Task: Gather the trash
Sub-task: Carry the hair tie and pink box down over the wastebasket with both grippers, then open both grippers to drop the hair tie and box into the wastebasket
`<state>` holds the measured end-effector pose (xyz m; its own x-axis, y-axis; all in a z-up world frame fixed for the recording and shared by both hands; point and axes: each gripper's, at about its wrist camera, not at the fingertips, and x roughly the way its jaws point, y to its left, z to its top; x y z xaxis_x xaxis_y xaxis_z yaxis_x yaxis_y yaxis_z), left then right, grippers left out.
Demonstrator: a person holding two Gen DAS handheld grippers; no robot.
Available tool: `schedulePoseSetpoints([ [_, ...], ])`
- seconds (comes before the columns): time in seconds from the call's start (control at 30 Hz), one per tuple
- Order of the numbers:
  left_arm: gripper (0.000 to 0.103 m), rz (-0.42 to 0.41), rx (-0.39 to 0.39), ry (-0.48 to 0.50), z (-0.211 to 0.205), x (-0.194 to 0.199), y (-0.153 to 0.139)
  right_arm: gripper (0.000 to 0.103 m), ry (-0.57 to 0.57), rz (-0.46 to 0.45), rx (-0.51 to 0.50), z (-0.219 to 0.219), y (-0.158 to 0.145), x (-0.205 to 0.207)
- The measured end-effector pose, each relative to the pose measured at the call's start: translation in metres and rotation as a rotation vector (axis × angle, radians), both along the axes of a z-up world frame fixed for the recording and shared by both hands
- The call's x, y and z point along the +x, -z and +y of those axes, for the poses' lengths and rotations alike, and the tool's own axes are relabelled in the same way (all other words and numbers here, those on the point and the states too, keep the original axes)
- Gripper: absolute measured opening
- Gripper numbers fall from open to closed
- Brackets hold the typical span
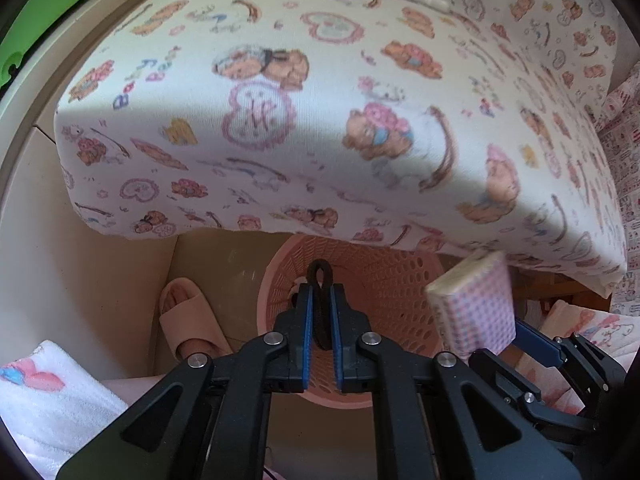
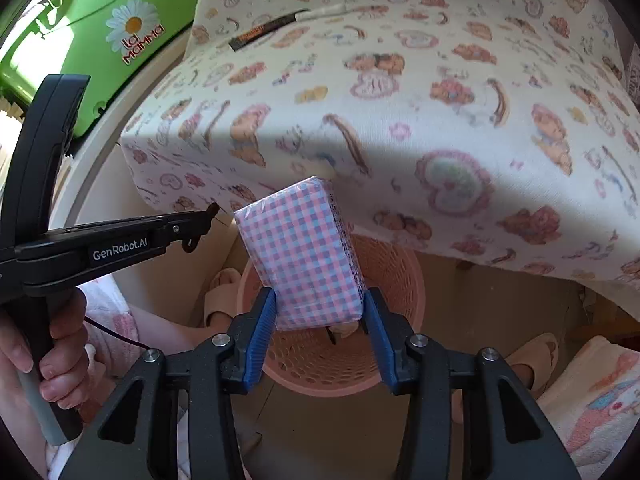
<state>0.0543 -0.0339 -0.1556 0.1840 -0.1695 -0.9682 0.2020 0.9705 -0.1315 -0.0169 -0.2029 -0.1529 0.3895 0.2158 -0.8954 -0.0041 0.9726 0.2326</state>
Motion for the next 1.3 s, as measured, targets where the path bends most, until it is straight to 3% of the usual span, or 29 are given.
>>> schedulePoseSetpoints([
  [0.13, 0.008, 0.085, -0.008, -0.027, 0.001, 0.004, 0.024, 0.042, 0.015, 0.076, -0.005, 0.001, 0.032, 0.008],
  [0.17, 0.008, 0.099, -0.006, -0.029, 0.001, 0.004, 0.029, 0.027, 0.015, 0.091, -0.001, 0.001, 0.039, 0.010],
  [0.2, 0.008, 0.113, -0.001, -0.031, 0.002, 0.003, 0.034, 0.025, 0.015, 0.111, 0.006, 0.002, 0.046, 0.012],
  [0.47, 0.011, 0.223, 0.021, 0.024, -0.015, 0.000, 0.067, 0.019, 0.057, 0.186, 0.001, -0.003, 0.082, 0.020],
  [0.57, 0.025, 0.248, 0.050, 0.029, -0.019, -0.002, 0.076, 0.019, 0.067, 0.197, -0.023, -0.003, 0.086, 0.020],
  [0.63, 0.041, 0.249, 0.071, 0.025, -0.020, -0.001, 0.078, 0.019, 0.079, 0.199, -0.030, -0.005, 0.088, 0.024],
  [0.8, 0.049, 0.195, 0.095, 0.018, -0.016, -0.003, 0.063, 0.020, 0.077, 0.189, -0.083, -0.004, 0.086, 0.021],
  [0.93, 0.051, 0.136, 0.079, 0.008, -0.008, -0.002, 0.046, 0.024, 0.064, 0.179, -0.145, 0.001, 0.081, 0.021],
  [1.07, 0.051, 0.041, 0.074, -0.001, -0.003, -0.001, 0.015, 0.026, 0.074, 0.134, -0.143, -0.002, 0.063, 0.020],
  [1.13, 0.052, -0.003, 0.034, -0.002, -0.001, -0.001, -0.005, 0.033, 0.074, 0.089, -0.154, -0.002, 0.048, 0.019],
  [1.2, 0.052, -0.086, 0.023, -0.002, 0.002, -0.003, -0.026, 0.046, 0.080, 0.028, -0.163, -0.001, 0.028, 0.015],
  [1.3, 0.052, -0.267, 0.116, 0.000, 0.001, -0.011, -0.059, 0.054, 0.089, -0.066, -0.172, -0.001, 0.000, 0.008],
])
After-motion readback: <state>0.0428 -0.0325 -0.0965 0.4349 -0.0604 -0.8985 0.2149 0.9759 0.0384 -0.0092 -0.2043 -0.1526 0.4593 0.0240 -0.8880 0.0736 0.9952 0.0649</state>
